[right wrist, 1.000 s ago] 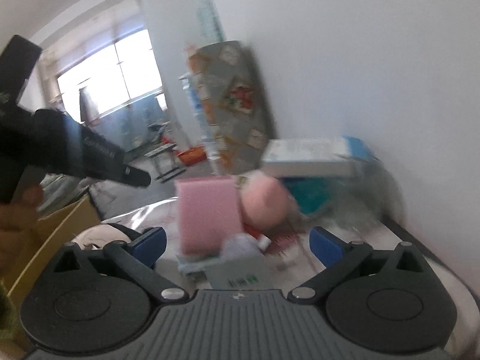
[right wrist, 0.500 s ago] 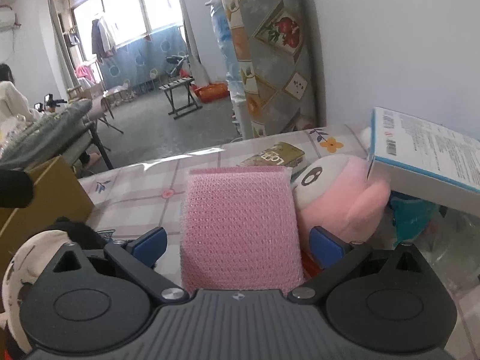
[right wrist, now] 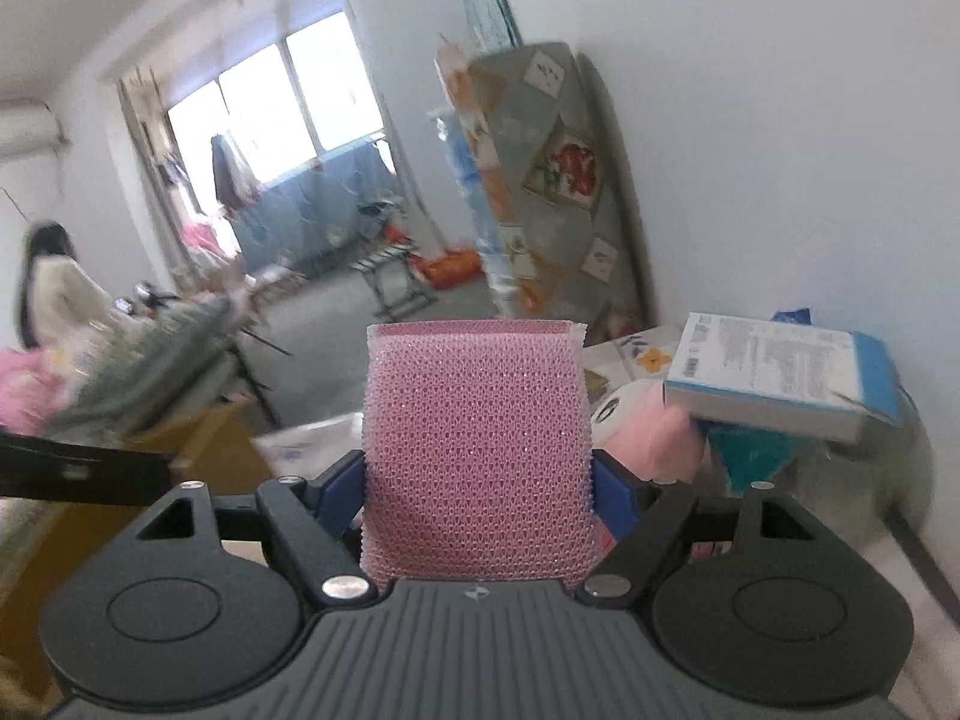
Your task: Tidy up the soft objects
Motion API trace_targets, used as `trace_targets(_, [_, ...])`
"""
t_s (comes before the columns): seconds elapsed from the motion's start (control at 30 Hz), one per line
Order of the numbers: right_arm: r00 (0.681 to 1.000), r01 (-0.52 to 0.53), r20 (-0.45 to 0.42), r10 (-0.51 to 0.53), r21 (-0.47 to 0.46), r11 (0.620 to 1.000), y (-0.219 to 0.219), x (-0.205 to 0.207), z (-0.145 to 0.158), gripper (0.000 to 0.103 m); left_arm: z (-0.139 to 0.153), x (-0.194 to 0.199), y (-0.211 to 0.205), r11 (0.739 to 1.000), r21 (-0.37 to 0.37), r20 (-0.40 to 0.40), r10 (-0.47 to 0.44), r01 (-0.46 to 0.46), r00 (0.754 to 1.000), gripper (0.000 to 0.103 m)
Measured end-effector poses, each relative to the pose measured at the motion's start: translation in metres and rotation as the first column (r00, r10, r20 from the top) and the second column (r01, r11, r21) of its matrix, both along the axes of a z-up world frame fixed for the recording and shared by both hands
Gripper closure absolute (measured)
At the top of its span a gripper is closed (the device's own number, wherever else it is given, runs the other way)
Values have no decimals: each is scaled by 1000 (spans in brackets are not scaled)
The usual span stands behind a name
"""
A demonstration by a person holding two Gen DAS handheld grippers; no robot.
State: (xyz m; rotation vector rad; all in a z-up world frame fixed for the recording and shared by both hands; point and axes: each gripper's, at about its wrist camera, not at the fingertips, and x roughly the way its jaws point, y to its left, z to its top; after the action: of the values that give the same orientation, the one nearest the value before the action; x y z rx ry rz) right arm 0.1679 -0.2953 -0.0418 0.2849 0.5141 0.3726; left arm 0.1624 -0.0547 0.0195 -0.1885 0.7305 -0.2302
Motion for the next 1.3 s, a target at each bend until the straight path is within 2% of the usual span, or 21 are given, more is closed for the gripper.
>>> trace_targets(0.1, [997,-47,-61,49,37,998,-13,-35,3,45,0,-18,-3,998,-11,-4,-54,54,999,7])
trace_targets(0.2, [976,-106,-189,109,28,994,-9,-57,-17,45,-12,-35,-9,992,-32,-58,-122,121,991,7])
trace_targets(0.3, [947,-144,-297,122,-51,988,7,-71,-44,45,-33,-46,-15,980,-84,-148,-192,181,970,7])
trace_targets(0.37, [938,-162,-326,115,-122,979,19,-77,-60,45,-49,-51,-21,974,-112,-202,-218,199,955,7])
trace_targets(0.53, [964,-166,-251,85,-319,933,42,-96,-69,41,-81,-53,-43,974,-99,-287,-226,206,931,7])
trace_targets(0.6, [967,-178,-234,101,-337,925,43,-104,-68,31,-90,-52,-48,972,-102,-310,-235,214,921,7])
trace_targets(0.7, [971,-191,-207,124,-348,918,37,-120,-69,27,-102,-49,-59,967,-101,-334,-254,233,908,7])
trace_targets(0.77, [968,-212,-206,147,-342,916,33,-120,-72,27,-107,-47,-67,964,-94,-350,-265,248,899,7])
trace_targets(0.87, [953,-255,-234,191,-284,924,30,-124,-77,27,-115,-39,-79,964,-71,-374,-264,257,889,7])
trace_targets(1.0, [948,-289,-209,241,-240,927,26,-131,-78,27,-123,-30,-91,962,-32,-397,-262,272,880,7])
trace_targets(1.07, [942,-308,-205,266,-211,928,24,-134,-78,27,-125,-27,-96,961,-16,-399,-259,276,879,6])
trace_targets(1.3, [934,-344,-172,313,-196,918,19,-145,-80,27,-130,-15,-110,966,41,-423,-215,256,880,5])
